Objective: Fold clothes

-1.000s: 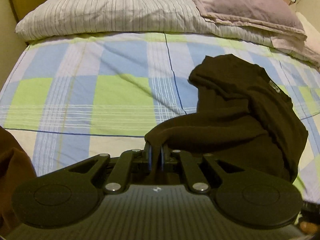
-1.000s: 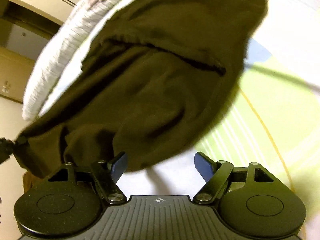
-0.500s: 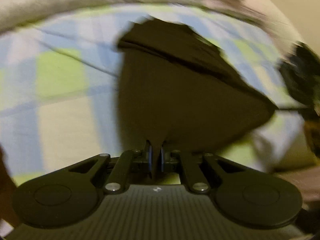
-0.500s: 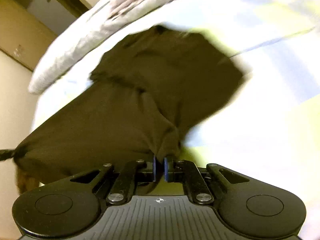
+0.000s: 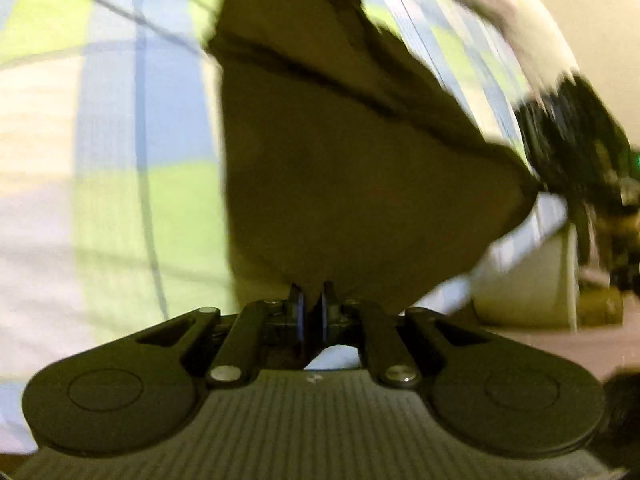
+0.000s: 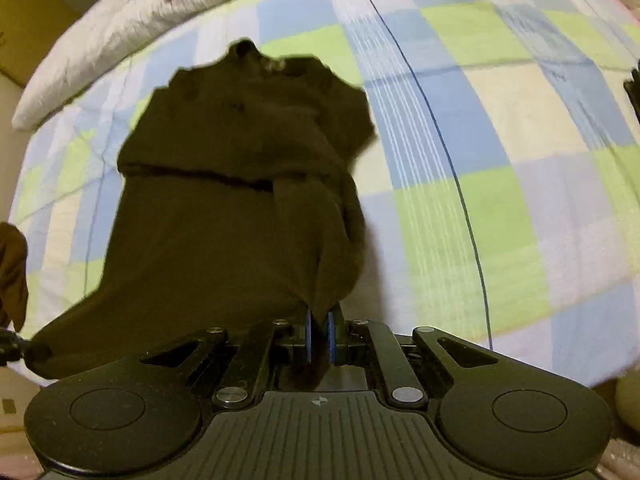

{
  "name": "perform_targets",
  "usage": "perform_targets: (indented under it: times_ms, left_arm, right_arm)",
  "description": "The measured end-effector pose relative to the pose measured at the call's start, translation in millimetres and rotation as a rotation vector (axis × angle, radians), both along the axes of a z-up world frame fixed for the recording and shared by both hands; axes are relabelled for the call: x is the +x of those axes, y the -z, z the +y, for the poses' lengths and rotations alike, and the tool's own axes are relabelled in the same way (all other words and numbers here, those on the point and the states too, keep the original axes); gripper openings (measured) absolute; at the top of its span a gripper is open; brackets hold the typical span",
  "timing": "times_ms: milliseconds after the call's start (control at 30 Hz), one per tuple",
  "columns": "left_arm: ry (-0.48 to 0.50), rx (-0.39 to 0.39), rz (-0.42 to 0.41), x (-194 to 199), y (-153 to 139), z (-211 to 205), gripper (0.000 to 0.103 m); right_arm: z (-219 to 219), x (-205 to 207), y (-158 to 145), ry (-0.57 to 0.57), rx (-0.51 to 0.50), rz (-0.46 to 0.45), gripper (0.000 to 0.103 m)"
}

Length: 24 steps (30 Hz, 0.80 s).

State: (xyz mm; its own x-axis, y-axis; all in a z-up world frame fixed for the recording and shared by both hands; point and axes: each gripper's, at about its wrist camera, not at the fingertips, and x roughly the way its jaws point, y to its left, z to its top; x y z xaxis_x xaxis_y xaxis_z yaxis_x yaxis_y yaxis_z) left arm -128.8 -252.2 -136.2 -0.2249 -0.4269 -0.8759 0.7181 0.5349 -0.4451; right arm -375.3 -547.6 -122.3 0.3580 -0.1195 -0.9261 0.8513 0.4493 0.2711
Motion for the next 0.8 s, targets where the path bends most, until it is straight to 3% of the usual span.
perform_targets:
  times_ms: [133,167,200,267,333,467,600,733,767,800]
  left_arm:
    - [-0.037,-0.017,-0.026,22.8,2.6,-15.8,0.005]
    - [-0.039,-0.010,-0.016,24.8,8.0,-18.4,0.005]
    - [-0.044,0.002,-0.005,26.2,14.7,-18.7,0.005]
    - [-0.058,0.025,0.016,28.9,28.2,-18.1,0.005]
    - [-0.088,0.044,0.038,32.7,41.2,-12.6,0.005]
    - [-0.115,0.058,0.053,42.9,55.7,-8.1,0.006]
    - [-0.088,0.057,0.024,53.1,56.1,-8.7,0.006]
    - [-0.051,0.050,-0.013,52.9,44.6,-13.8,0.006]
    - [-0.039,0.046,-0.017,50.9,38.7,-14.7,0.006]
    - [-0.027,0.041,-0.021,49.0,32.8,-15.6,0.006]
  right_arm:
    - [-24.4,13.3,0.7,0.045,-0.047,-0.161,0.008]
    - [-28.8,16.2,2.7,0.051,-0.059,-0.190,0.024]
    - [-31.7,18.1,4.9,0.065,-0.069,-0.203,0.053]
    - [-25.9,14.0,9.1,0.079,-0.097,-0.232,0.079]
    - [-8.0,9.8,21.2,0.054,-0.101,-0.231,0.079]
    - [39.9,1.2,62.3,-0.014,0.006,-0.223,0.079]
    - [60.5,23.3,109.0,-0.082,0.003,-0.232,0.079]
    - [48.4,46.6,142.0,-0.117,-0.028,-0.279,0.078]
    - [41.9,49.2,144.7,-0.122,-0.006,-0.280,0.045]
    - [34.5,50.1,145.6,-0.124,0.032,-0.271,0.004]
